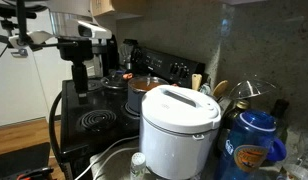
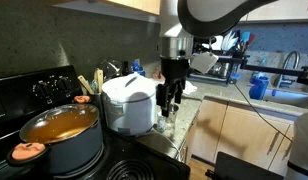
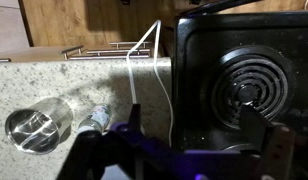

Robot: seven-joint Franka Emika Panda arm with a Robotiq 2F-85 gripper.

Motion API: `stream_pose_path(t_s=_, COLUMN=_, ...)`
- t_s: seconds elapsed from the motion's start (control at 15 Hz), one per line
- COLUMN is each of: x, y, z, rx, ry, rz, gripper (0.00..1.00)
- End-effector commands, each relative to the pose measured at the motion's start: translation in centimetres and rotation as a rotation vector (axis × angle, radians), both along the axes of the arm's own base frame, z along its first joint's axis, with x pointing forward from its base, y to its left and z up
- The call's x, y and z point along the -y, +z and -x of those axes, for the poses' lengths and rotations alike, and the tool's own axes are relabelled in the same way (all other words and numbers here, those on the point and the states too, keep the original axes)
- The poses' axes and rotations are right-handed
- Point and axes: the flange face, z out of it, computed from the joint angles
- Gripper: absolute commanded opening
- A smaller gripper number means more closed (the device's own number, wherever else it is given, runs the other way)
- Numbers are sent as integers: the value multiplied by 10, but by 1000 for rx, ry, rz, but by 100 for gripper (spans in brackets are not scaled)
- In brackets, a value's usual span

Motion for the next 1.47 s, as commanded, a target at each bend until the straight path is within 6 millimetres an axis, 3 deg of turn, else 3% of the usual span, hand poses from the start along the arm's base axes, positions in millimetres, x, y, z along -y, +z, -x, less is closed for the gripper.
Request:
stream_pose_path(t_s=0.0, x=0, y=1, z=0, rx=-1, ry=0, rz=0, gripper=100)
stream_pose_path(t_s=0.8, x=4, y=2, z=-3, rx=-5, ry=-6, rz=-1, gripper=100)
stream_pose_path(t_s=1.0, x=28, y=-4, z=-8, rx=-30, ry=-6, rz=-1, gripper=100)
stream_pose_path(t_s=1.4, x=101, y=-17, z=-6, rx=-62, ry=-7, rz=47, gripper=100)
